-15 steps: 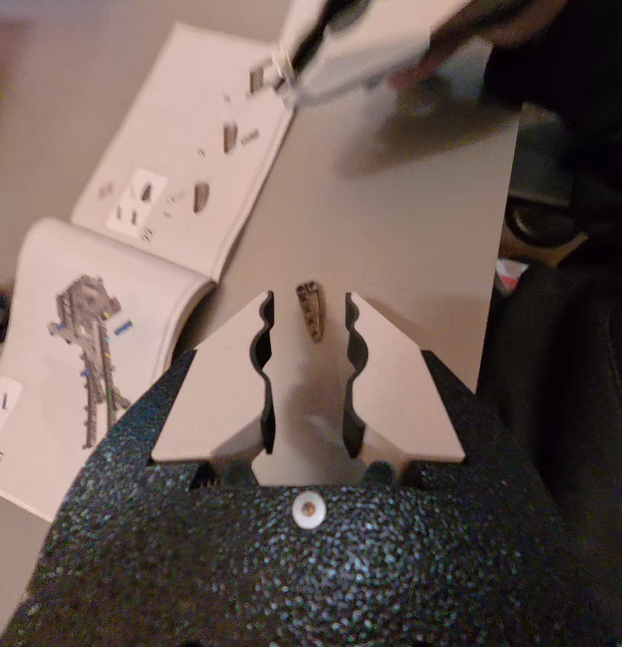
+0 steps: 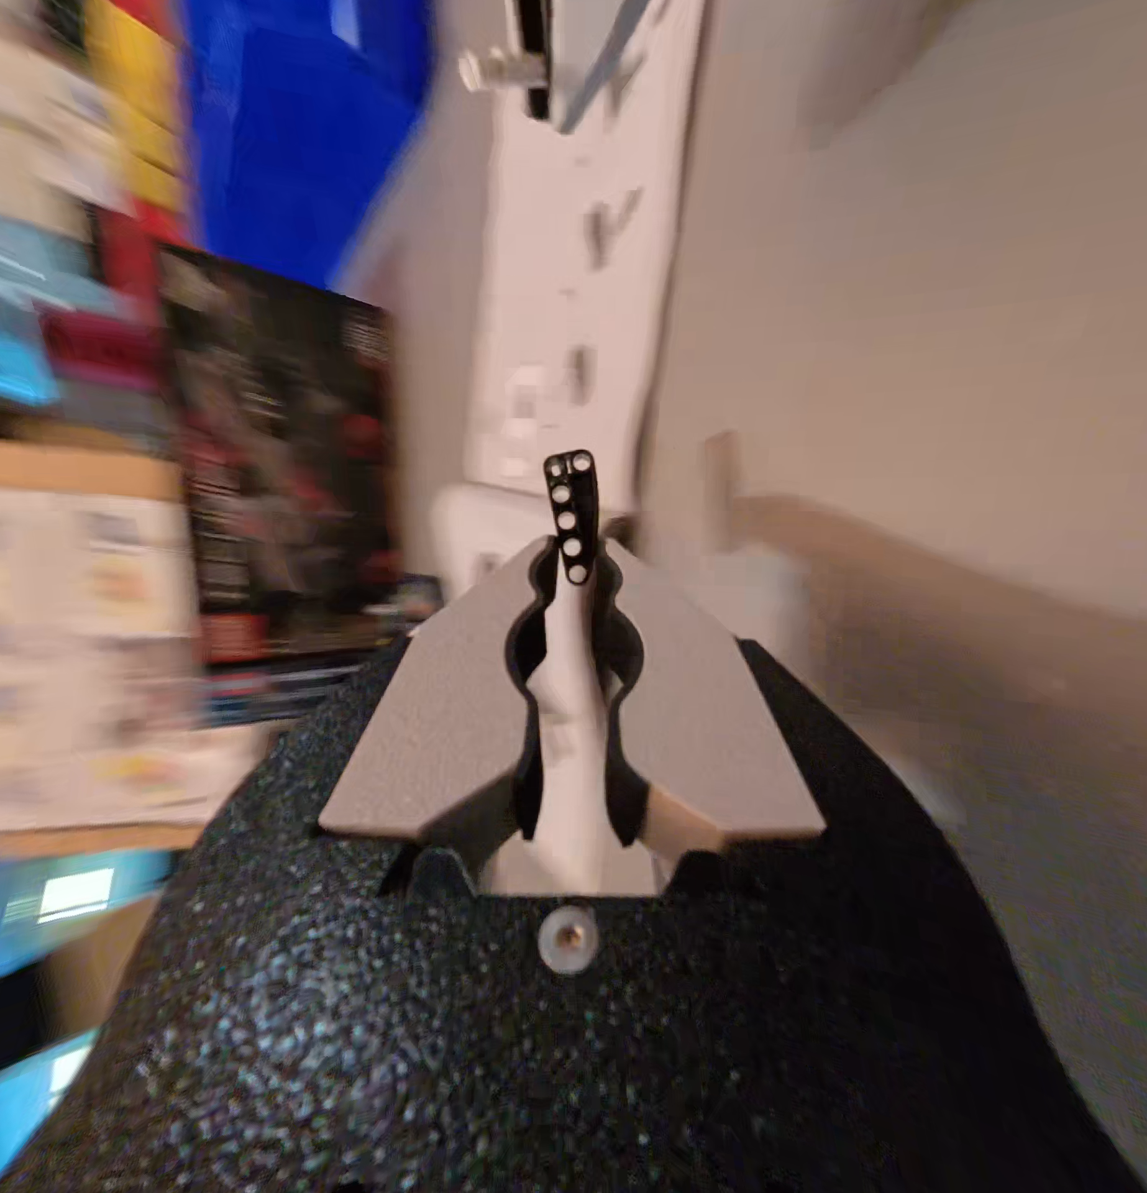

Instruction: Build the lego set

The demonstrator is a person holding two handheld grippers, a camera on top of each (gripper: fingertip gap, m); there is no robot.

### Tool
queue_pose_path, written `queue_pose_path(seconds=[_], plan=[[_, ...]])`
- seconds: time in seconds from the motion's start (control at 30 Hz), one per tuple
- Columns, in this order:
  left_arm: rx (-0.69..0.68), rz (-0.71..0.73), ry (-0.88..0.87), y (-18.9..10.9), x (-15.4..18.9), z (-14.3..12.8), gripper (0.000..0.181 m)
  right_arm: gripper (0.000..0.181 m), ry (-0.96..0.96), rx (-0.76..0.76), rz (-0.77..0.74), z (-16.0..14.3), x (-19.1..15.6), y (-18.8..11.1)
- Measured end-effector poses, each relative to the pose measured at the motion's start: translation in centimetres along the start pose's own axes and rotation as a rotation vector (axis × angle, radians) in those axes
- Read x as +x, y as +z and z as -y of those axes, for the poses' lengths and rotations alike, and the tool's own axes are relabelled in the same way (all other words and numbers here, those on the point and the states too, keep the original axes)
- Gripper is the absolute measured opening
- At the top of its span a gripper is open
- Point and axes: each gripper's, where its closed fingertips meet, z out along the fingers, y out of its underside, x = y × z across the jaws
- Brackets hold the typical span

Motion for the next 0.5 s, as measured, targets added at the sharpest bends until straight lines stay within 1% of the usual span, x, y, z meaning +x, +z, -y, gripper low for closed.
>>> queue_pose_path(seconds=[0.03,0.07,0.1,0.17,0.33,0.47,0.5], plan=[[-0.024,0.108,0.146,-0.4,-1.5,0.1,0.009,0.001,-0.001,0.008,-0.006,0.2,0.1,0.0],[-0.053,0.171,0.236,-0.6,-2.3,0.2,0.009,0.001,-0.003,0.018,-0.011,0.4,0.1,0.1],[-0.067,0.204,0.275,-0.7,-2.8,0.3,0.009,0.001,-0.005,0.025,-0.011,0.6,0.0,0.2],[-0.061,0.194,0.294,-0.5,-2.6,0.7,0.009,0.001,-0.013,0.027,-0.01,0.9,-0.2,0.5],[-0.129,0.284,0.405,-0.7,-3.4,0.4,0.009,0.002,-0.035,0.02,-0.008,1.1,-0.8,1.4],[-0.104,0.268,0.428,-0.6,-2.5,0.8,0.009,0.001,-0.035,-0.007,-0.001,0.9,-1.2,2.0],[-0.101,0.246,0.418,-0.6,-2.1,0.7,0.008,0.001,-0.029,-0.015,0.004,0.8,-1.3,2.2]])
